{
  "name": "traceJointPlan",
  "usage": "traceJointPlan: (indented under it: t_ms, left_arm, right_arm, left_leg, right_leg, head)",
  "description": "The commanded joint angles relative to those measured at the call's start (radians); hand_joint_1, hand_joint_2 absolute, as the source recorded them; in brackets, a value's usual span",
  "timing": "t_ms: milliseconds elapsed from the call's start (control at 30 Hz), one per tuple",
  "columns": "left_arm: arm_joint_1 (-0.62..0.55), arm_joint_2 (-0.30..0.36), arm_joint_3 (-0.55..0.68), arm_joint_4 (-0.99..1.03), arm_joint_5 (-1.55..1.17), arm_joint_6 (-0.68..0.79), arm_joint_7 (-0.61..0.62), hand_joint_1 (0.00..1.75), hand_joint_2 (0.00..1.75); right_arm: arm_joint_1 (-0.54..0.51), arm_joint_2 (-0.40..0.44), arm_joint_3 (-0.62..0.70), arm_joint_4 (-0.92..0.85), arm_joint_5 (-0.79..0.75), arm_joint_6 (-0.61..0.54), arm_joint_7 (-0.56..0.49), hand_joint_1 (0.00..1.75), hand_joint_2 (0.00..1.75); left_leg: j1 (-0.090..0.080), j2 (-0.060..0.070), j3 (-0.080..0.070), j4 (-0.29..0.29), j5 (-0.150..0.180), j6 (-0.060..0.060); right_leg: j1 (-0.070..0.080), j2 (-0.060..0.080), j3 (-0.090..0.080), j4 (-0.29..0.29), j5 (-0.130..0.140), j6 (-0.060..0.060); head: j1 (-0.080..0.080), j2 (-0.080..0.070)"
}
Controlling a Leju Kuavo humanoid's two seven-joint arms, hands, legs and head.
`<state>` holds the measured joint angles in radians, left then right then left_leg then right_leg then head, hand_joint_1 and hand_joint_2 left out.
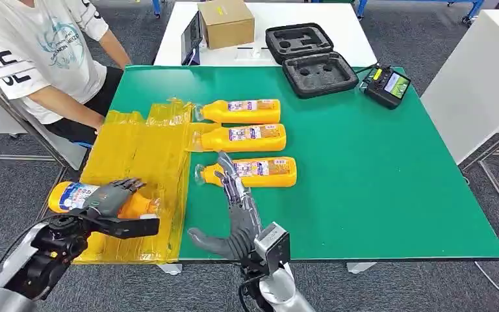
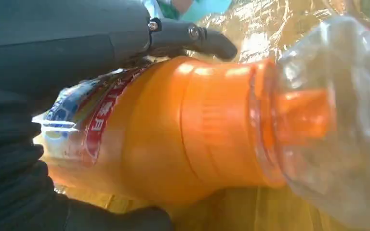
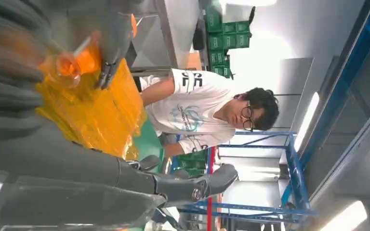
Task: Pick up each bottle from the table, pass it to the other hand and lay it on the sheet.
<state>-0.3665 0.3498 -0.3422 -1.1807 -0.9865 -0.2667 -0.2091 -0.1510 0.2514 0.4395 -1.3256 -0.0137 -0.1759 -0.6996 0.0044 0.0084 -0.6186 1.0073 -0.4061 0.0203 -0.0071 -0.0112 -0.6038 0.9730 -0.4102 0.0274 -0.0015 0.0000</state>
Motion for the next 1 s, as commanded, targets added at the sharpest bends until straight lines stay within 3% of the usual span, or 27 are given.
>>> traceJointPlan:
  t_ms: [33, 67, 100, 367, 600, 1000]
  left_arm:
    - [-0.042, -0.04, -0.048, 0.154, 0.013, -0.016, -0.004, 0.0, 1.75]
    - [-0.042, -0.04, -0.048, 0.154, 0.013, -0.016, -0.004, 0.0, 1.75]
    - [-0.041, -0.044, -0.048, 0.158, 0.028, -0.021, -0.003, 0.0, 0.0]
    - [-0.004, -0.052, -0.002, 0.142, 0.246, -0.094, -0.026, 0.0, 0.0]
    - [-0.054, -0.07, 0.033, 0.197, 0.536, -0.228, -0.051, 0.0, 0.0]
    - [-0.042, -0.061, 0.023, 0.175, 0.634, -0.206, -0.065, 0.0, 0.0]
  right_arm:
    - [-0.039, 0.007, -0.032, 0.095, -0.004, -0.001, 0.001, 0.0, 1.75]
    - [-0.039, 0.007, -0.032, 0.095, -0.004, -0.001, 0.001, 0.0, 1.75]
    - [-0.035, 0.006, -0.033, 0.094, -0.004, 0.0, 0.001, 0.0, 1.75]
    - [-0.022, 0.002, -0.034, 0.114, 0.002, -0.009, 0.001, 0.0, 1.75]
    - [-0.052, 0.01, -0.039, 0.177, 0.0, -0.024, 0.001, 0.0, 1.75]
    - [-0.044, 0.011, -0.052, 0.201, 0.004, -0.023, 0.001, 0.0, 1.75]
  left_leg:
    - [0.0, -0.001, 0.004, -0.002, 0.0, 0.0]
    - [0.0, -0.001, 0.003, -0.002, 0.0, 0.0]
    - [0.0, -0.001, 0.005, -0.002, 0.0, 0.0]
    - [-0.001, 0.001, 0.005, -0.003, 0.0, 0.0]
    - [0.0, -0.001, 0.006, -0.003, 0.0, 0.0]
    - [-0.001, 0.0, 0.004, -0.002, 0.0, 0.0]
  right_leg:
    - [0.0, 0.0, 0.004, -0.002, -0.001, 0.0]
    - [-0.001, 0.0, 0.004, -0.001, -0.001, 0.0]
    - [0.0, 0.0, 0.005, -0.002, -0.001, -0.001]
    - [-0.001, 0.002, 0.005, -0.002, -0.001, 0.0]
    - [-0.001, 0.001, 0.007, -0.003, -0.001, 0.0]
    - [-0.001, 0.001, 0.005, -0.001, -0.001, 0.0]
  head:
    - [0.0, 0.0]
    - [0.0, 0.0]
    - [0.0, 0.0]
    - [0.0, 0.0]
    - [0.0, 0.0]
    - [0.0, 0.0]
